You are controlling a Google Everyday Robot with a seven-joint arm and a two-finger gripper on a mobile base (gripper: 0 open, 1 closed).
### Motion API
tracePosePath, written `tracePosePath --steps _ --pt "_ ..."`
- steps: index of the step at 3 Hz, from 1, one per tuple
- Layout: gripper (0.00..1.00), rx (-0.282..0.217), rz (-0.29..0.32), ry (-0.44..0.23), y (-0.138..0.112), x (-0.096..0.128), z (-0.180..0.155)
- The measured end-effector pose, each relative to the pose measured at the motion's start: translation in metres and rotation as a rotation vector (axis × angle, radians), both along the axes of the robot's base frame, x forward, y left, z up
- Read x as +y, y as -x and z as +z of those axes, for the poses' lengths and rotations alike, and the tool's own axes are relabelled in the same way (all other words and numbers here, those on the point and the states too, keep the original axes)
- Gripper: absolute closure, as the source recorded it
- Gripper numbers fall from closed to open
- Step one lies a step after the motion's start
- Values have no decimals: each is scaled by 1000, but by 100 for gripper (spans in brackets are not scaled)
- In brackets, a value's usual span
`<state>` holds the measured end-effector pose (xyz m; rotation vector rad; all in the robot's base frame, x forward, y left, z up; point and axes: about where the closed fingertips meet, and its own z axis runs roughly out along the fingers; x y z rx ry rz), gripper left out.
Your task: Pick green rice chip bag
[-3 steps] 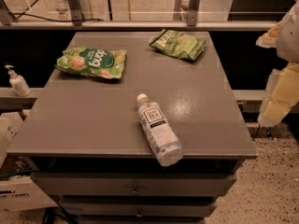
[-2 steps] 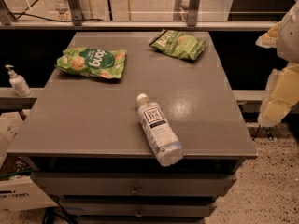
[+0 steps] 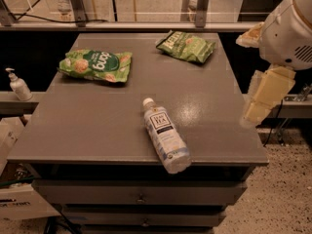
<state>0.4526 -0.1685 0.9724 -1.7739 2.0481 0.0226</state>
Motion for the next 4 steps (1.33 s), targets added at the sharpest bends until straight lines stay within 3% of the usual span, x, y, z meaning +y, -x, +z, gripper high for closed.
tracePosePath --steps 1,2,3,4 --pt "0 -27 116 -109 -21 62 -11" --pt "0 -61 181 -188 -45 126 -26" --pt "0 -65 207 -274 -68 192 -42" --pt "0 -65 207 -274 -68 192 -42"
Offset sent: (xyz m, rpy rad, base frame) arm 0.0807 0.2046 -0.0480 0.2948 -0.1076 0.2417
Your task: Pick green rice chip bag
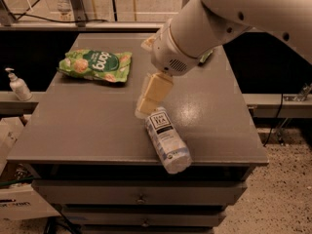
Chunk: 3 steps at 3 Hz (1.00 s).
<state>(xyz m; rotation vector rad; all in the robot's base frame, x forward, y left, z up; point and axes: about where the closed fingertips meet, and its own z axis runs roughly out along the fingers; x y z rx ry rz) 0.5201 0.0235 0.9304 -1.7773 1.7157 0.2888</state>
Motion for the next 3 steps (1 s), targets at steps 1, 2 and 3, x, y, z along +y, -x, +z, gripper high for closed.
tracePosePath --steps 1,2,3 --pt "0 -27 -4 -60 -17 9 1" --pt "0 -62 -20 -140 -58 34 2" --pt "0 -69 -45 -207 -100 64 5"
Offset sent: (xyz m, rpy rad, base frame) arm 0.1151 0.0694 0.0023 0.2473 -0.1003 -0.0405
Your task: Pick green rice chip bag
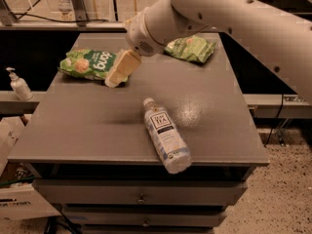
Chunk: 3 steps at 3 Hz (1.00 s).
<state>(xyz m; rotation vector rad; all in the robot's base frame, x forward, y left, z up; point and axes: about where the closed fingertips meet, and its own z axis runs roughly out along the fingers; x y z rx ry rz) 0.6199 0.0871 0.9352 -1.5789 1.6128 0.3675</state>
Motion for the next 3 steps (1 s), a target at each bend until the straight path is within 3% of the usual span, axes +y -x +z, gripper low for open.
tracePosePath --steps 1,3 --pt "0 3 -45 -21 -32 30 -5" --pt "0 16 -124 49 -77 82 -35"
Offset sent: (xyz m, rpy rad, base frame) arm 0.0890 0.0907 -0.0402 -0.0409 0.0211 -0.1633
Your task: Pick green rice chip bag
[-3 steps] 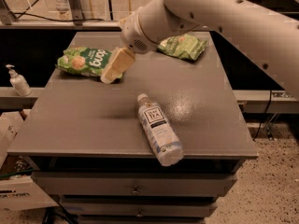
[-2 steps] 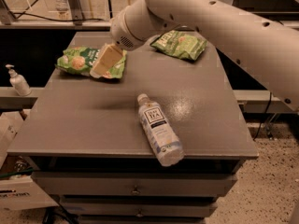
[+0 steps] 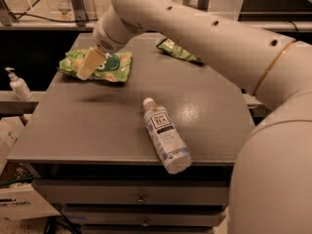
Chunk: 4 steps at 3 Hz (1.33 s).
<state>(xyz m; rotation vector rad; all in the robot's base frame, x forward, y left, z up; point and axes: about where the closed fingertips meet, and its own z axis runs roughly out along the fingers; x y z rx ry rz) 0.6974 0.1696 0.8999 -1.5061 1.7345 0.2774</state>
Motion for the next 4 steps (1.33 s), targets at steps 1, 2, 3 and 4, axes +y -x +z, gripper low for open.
tracePosePath --steps 1,2,3,4 --pt "0 13 -17 42 -18 21 -16" --pt "0 36 -29 62 -27 35 -30" --pt "0 57 -42 76 -32 41 -40" --pt "0 94 -60 101 -33 38 -56"
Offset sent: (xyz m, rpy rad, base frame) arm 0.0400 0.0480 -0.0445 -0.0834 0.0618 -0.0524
